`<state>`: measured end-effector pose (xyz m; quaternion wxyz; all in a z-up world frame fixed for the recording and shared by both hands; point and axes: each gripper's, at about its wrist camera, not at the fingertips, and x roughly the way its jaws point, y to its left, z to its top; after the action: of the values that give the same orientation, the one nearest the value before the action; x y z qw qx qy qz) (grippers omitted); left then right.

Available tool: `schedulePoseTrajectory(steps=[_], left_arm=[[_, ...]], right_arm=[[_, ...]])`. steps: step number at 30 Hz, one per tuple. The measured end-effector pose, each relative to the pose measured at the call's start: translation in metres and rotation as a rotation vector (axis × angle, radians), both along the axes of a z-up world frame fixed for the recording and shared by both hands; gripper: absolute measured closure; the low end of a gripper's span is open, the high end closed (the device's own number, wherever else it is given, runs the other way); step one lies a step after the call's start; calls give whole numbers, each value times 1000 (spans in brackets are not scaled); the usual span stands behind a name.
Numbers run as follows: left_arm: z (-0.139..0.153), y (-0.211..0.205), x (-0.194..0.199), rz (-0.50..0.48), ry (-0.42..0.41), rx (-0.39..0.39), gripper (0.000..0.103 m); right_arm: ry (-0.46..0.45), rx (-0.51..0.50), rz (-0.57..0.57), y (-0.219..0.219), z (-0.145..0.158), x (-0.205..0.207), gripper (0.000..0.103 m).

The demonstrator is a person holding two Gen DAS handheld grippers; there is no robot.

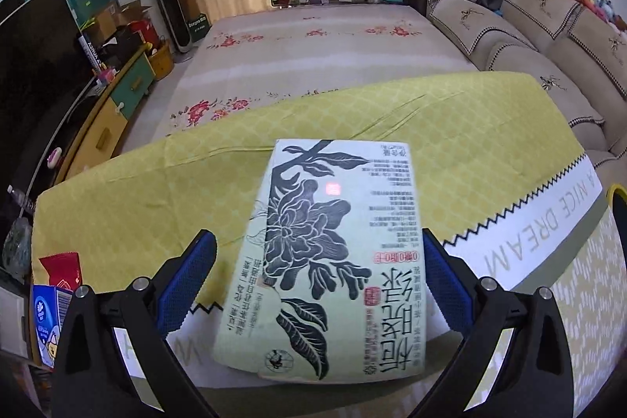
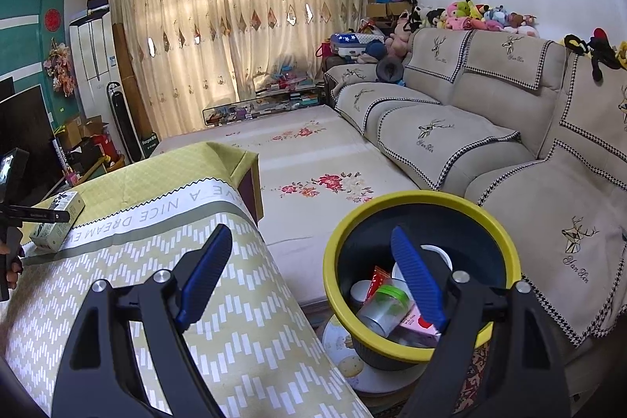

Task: Collect trash
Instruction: 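Grasp the green-and-white tea box with the left gripper, then carry the tea box over the bin and open the left gripper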

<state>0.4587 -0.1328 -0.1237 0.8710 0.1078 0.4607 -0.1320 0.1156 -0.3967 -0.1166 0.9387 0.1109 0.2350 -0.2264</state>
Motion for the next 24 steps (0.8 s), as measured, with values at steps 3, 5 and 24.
schedulePoseTrajectory(steps=[3,5,24], left_arm=[[-3,0,2,-14,2,22,5],[-5,-4,4,-27,10,33,5],[46,-71,-103,-278,-126,44,32]], right_arm=[[1,-2,0,0,0,0,24],[1,-2,1,0,0,0,24],[0,2,-7,0,-3,1,18]])
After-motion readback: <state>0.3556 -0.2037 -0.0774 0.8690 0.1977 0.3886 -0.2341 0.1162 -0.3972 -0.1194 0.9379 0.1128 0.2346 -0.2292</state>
